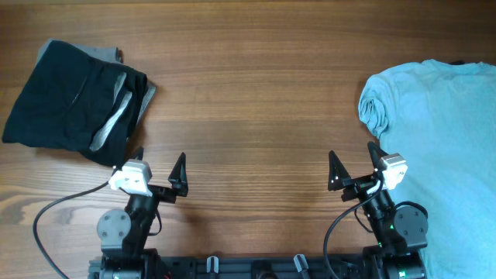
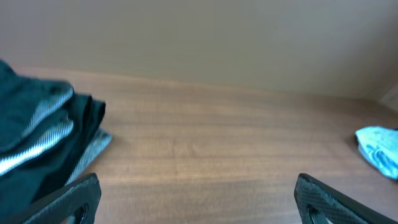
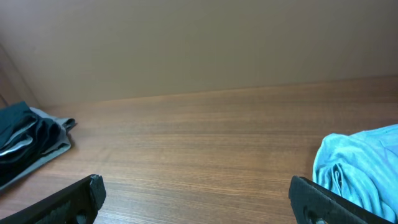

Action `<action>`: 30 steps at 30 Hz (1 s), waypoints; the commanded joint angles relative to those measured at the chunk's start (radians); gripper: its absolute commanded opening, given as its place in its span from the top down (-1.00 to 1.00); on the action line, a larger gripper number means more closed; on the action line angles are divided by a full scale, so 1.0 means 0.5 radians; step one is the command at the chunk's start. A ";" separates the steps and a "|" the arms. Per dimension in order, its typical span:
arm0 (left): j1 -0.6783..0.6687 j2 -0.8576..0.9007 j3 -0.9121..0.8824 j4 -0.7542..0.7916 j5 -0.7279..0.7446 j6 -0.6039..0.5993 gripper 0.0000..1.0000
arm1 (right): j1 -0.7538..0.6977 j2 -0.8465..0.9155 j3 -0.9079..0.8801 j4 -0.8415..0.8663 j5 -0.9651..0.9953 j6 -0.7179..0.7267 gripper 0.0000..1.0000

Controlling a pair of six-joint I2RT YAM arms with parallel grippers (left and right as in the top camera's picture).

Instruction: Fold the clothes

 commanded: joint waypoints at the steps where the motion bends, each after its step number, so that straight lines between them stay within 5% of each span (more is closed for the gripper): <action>1: -0.011 -0.024 -0.024 0.034 -0.026 -0.034 -1.00 | 0.003 -0.018 -0.009 0.009 -0.031 0.020 -0.99; 7: -0.010 -0.025 -0.035 0.327 -0.191 -0.018 -1.00 | 0.004 -0.018 -0.009 0.009 -0.031 0.021 -1.00; 15: -0.011 -0.024 -0.050 0.081 -0.189 -0.019 -1.00 | 0.003 -0.018 -0.009 0.009 -0.031 0.020 -0.99; 30: -0.119 -0.020 -0.050 0.079 -0.190 -0.019 -1.00 | 0.004 -0.018 -0.009 0.009 -0.031 0.020 -0.99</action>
